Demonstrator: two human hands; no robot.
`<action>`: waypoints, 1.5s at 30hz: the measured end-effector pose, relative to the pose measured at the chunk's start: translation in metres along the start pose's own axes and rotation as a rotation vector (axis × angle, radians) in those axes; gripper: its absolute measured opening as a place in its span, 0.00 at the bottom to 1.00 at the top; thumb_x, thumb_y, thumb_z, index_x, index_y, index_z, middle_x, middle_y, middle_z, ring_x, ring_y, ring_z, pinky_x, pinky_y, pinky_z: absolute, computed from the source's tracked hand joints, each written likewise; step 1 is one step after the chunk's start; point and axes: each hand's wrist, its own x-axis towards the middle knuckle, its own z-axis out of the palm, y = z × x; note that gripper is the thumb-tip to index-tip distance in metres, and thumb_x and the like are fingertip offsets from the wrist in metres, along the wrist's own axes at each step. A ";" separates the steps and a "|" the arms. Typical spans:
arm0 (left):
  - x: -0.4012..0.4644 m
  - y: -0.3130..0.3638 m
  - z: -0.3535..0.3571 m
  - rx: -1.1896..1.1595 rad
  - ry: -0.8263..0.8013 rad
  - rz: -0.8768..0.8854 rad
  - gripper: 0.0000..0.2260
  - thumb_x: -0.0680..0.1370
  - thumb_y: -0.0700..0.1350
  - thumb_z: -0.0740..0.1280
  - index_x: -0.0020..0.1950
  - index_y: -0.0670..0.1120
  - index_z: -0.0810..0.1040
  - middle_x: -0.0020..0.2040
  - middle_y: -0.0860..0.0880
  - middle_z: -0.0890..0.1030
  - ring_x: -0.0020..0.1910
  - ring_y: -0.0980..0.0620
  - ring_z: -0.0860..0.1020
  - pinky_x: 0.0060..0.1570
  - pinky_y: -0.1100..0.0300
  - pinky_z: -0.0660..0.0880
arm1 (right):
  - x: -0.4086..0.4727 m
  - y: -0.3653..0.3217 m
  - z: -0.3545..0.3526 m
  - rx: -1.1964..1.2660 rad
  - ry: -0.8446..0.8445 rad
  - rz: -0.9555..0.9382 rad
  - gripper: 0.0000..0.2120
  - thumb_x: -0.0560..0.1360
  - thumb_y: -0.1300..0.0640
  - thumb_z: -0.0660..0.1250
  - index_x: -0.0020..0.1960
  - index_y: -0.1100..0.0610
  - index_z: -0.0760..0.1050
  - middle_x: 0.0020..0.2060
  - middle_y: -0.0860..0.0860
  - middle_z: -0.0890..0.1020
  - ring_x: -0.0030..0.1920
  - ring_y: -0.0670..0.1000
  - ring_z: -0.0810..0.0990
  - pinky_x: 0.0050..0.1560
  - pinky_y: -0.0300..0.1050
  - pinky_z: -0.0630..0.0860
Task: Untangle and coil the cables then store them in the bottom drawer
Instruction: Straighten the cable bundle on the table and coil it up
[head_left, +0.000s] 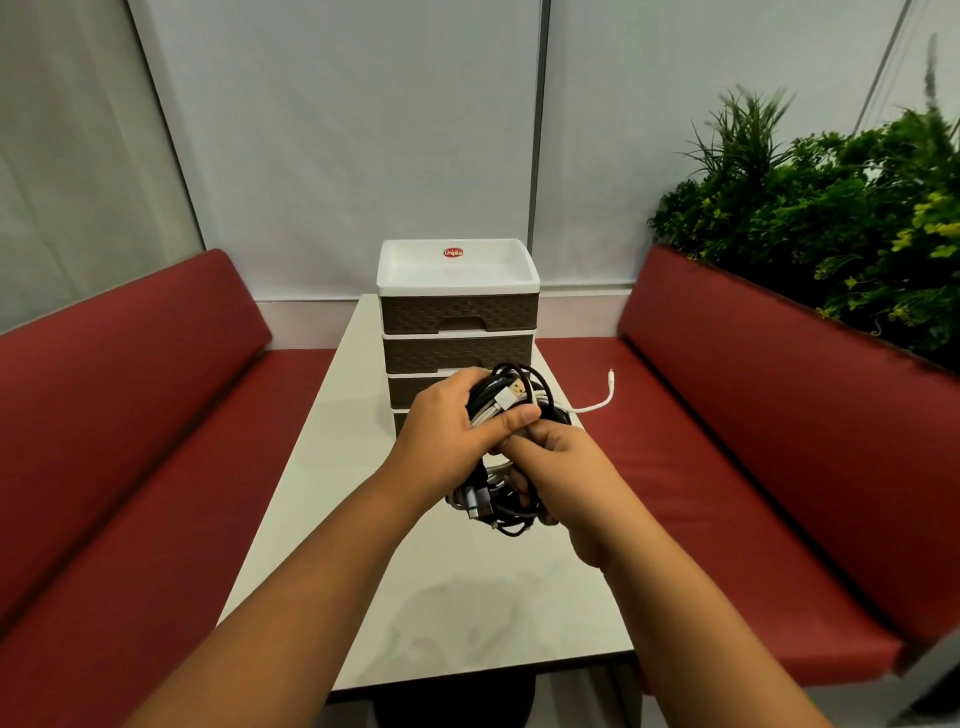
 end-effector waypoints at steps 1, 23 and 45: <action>-0.001 0.000 0.001 -0.002 -0.007 0.006 0.16 0.71 0.58 0.74 0.54 0.52 0.80 0.44 0.56 0.82 0.45 0.62 0.79 0.45 0.63 0.76 | -0.001 0.000 -0.001 -0.021 0.003 0.002 0.09 0.77 0.55 0.63 0.44 0.59 0.78 0.23 0.49 0.70 0.25 0.48 0.67 0.23 0.36 0.60; -0.006 0.014 -0.013 -0.591 0.085 -0.243 0.16 0.73 0.53 0.70 0.55 0.45 0.79 0.46 0.49 0.86 0.47 0.51 0.84 0.42 0.52 0.82 | -0.047 0.040 0.013 -0.592 0.282 -0.419 0.11 0.81 0.46 0.58 0.41 0.48 0.68 0.32 0.44 0.73 0.37 0.47 0.73 0.33 0.40 0.65; -0.012 0.009 -0.030 -0.801 -0.059 -0.283 0.27 0.72 0.57 0.73 0.64 0.40 0.76 0.59 0.38 0.81 0.55 0.34 0.81 0.45 0.26 0.74 | -0.005 0.005 -0.076 -0.830 0.140 -0.613 0.02 0.76 0.50 0.69 0.47 0.45 0.77 0.37 0.37 0.75 0.46 0.40 0.70 0.43 0.33 0.64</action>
